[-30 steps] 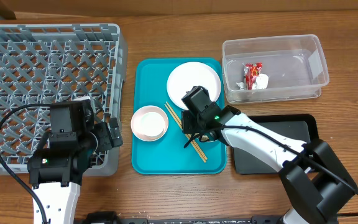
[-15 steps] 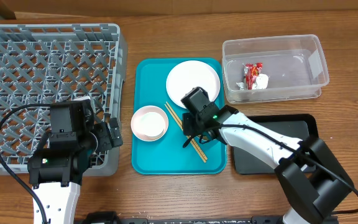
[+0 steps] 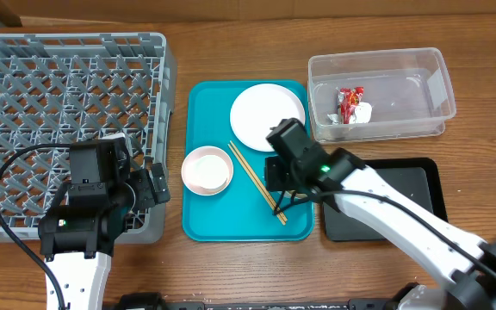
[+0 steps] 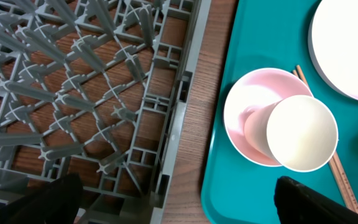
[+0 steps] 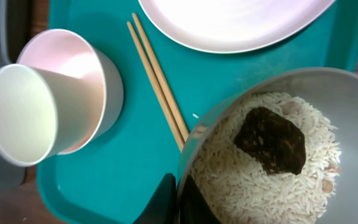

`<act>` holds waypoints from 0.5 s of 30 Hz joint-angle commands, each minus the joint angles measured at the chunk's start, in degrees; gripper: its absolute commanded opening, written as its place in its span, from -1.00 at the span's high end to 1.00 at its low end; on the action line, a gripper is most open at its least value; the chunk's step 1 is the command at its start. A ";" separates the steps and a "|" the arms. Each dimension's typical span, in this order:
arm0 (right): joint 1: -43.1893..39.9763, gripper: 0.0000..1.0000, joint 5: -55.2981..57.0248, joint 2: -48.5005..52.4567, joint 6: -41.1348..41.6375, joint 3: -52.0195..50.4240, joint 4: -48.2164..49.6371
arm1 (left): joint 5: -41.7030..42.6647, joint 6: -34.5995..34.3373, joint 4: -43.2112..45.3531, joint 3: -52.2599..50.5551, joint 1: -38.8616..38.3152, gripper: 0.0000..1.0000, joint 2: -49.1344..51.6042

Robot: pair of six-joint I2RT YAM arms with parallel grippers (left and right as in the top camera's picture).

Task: Sort waste into correct bins and load items into the dishwasher
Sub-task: 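Tip the rice bowl over the black tray to dump rice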

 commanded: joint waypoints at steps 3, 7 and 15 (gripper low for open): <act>-3.45 0.92 -0.83 -8.98 0.17 -0.11 -3.23 | 0.24 -0.33 0.20 1.33 0.24 -1.00 0.20; -10.19 0.92 -3.61 -12.92 0.20 -0.11 -7.63 | 0.26 -0.33 0.39 1.33 0.26 -1.00 0.20; -31.47 0.92 -24.63 -13.18 -5.46 -3.50 -10.60 | 0.26 -0.33 0.76 1.33 0.24 -1.00 0.20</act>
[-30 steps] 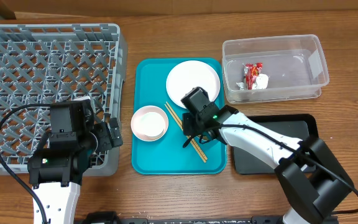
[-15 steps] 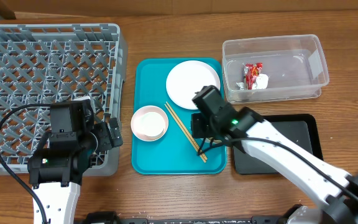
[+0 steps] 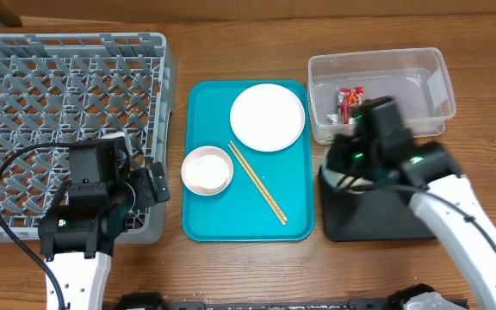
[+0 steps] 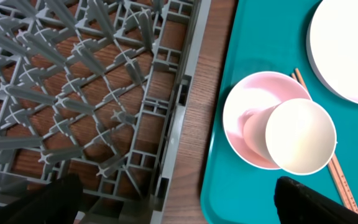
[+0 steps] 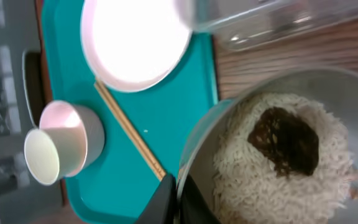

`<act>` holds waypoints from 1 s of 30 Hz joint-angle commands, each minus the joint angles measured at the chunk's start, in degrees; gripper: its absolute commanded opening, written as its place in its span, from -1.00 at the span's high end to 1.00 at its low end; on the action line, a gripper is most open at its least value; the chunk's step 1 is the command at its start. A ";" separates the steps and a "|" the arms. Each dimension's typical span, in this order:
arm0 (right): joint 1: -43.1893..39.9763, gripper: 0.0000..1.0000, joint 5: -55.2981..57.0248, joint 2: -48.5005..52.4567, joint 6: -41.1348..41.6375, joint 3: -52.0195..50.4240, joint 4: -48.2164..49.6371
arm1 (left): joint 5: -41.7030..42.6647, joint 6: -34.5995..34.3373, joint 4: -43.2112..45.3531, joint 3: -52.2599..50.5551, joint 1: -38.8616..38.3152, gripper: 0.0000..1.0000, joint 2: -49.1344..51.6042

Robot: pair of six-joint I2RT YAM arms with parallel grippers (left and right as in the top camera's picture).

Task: Sort waste into correct bins and load items into the dishwasher
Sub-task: 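Tip the rice bowl over the black tray to dump rice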

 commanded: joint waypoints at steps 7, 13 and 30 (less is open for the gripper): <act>-25.11 0.92 -35.06 0.20 -17.31 -10.73 0.94 | 0.26 -0.33 0.13 1.33 0.24 -1.00 0.20; -36.11 0.92 -51.49 3.08 -24.33 -15.52 2.25 | 0.26 -0.33 0.24 1.33 0.24 -1.00 0.20; -49.86 0.92 -76.22 15.91 -22.23 -19.15 3.69 | 0.28 -0.35 0.83 1.33 0.24 -1.00 0.20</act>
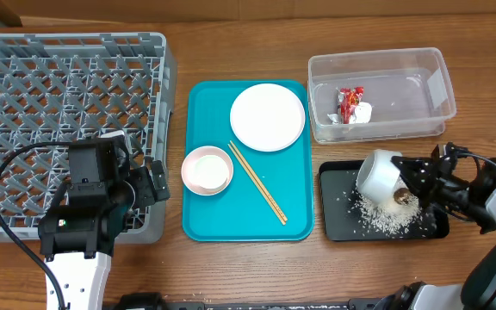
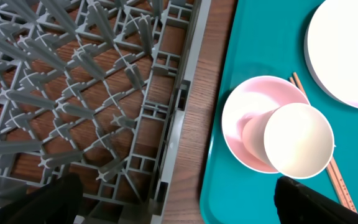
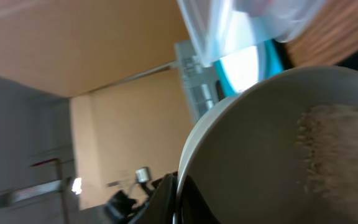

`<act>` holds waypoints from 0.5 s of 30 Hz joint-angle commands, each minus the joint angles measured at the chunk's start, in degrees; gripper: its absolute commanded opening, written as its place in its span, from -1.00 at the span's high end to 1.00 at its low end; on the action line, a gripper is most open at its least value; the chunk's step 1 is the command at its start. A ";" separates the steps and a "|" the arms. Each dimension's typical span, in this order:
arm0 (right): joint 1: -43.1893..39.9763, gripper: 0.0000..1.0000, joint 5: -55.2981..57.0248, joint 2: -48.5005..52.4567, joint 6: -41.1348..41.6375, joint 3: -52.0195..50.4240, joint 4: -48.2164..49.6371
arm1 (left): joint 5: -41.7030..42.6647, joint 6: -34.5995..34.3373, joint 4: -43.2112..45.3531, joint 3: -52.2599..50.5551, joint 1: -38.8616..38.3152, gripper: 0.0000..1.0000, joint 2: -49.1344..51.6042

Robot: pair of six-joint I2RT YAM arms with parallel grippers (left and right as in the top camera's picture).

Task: Sort waste into correct bins and load items into the dishwasher
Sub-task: 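Tip the rice bowl over the black tray to dump rice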

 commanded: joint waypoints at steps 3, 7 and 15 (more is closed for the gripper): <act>-0.57 0.92 -5.99 0.17 3.39 -0.24 -0.35 | 0.28 -0.35 0.17 1.33 0.24 -1.00 0.20; -0.57 0.92 -5.99 0.17 6.38 -0.24 -0.35 | 0.28 -0.33 0.17 1.33 0.24 -1.00 0.20; -0.57 0.92 -5.99 0.17 14.73 -0.22 -0.72 | 0.26 -0.33 0.15 1.33 0.24 -1.00 0.20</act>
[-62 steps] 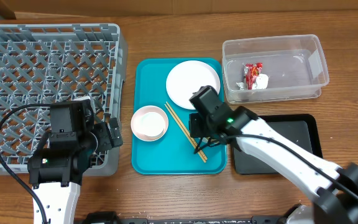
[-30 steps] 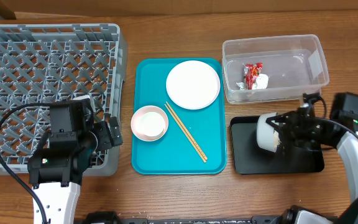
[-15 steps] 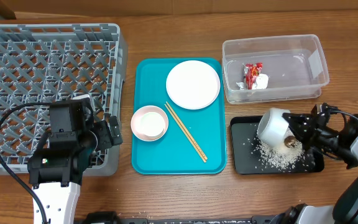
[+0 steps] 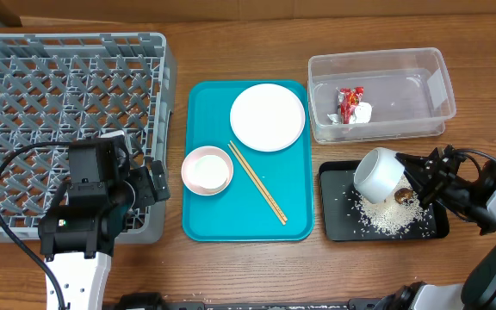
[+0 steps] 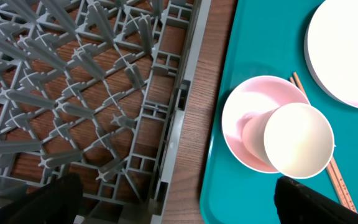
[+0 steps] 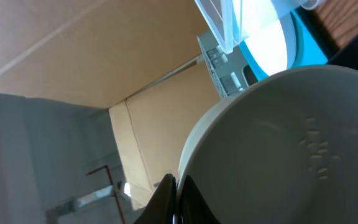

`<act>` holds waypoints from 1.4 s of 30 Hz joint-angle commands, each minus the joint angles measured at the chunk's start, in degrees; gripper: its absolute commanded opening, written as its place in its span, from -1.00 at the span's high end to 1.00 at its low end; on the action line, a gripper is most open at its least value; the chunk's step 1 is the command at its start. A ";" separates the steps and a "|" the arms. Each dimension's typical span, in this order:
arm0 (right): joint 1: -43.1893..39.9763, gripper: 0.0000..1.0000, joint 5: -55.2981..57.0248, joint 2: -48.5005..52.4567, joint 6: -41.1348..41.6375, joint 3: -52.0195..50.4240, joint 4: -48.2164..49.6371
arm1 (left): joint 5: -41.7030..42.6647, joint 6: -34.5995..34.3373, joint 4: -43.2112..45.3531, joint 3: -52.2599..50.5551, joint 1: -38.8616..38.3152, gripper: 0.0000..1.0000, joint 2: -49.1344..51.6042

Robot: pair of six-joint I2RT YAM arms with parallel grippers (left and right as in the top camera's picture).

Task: Sort waste into correct bins and load items into the dishwasher
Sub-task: 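Tip the rice bowl over the black tray to dump rice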

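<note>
My right gripper point(image 4: 403, 183) is shut on the rim of a grey bowl point(image 4: 375, 175), which is tipped on its side over the black bin point(image 4: 338, 226). Rice point(image 4: 384, 217) and a dark lump point(image 4: 400, 197) lie in that bin. In the right wrist view the bowl point(image 6: 278, 155) fills the frame with only a few grains stuck inside, and the gripper point(image 6: 176, 196) pinches its edge. My left gripper point(image 4: 155, 184) is open at the dish rack's point(image 4: 67, 86) near right corner, beside the pink bowl point(image 5: 247, 118) holding a paper cup point(image 5: 298, 137).
The teal tray point(image 4: 209, 215) carries a white plate point(image 4: 267, 117), the pink bowl and a pair of chopsticks point(image 4: 257, 182). A clear bin point(image 4: 403, 120) at the back right holds a red wrapper point(image 4: 350, 102).
The bowl has lifted slightly and tilted a little more over the black bin. The patch of rice inside it is down to a few grains. The left arm has not moved.
My right gripper first held the bowl, full of rice with a dark lump, over the teal tray. Then it was at the black bin, still upright. Then the bowl lay tipped with rice spilled into the bin, and now it is nearly empty.
</note>
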 commanded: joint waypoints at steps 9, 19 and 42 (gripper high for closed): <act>0.33 0.92 -1.44 0.15 -0.76 -0.22 3.39 | 0.28 -0.33 0.22 1.33 0.24 -1.00 0.20; 2.05 0.92 -1.86 -0.04 -9.46 0.22 5.20 | 0.26 -0.33 0.24 1.33 0.24 -1.00 0.20; 28.00 0.92 41.99 -9.01 -26.67 24.02 -13.05 | 0.28 -0.35 0.24 1.33 0.24 -1.00 0.20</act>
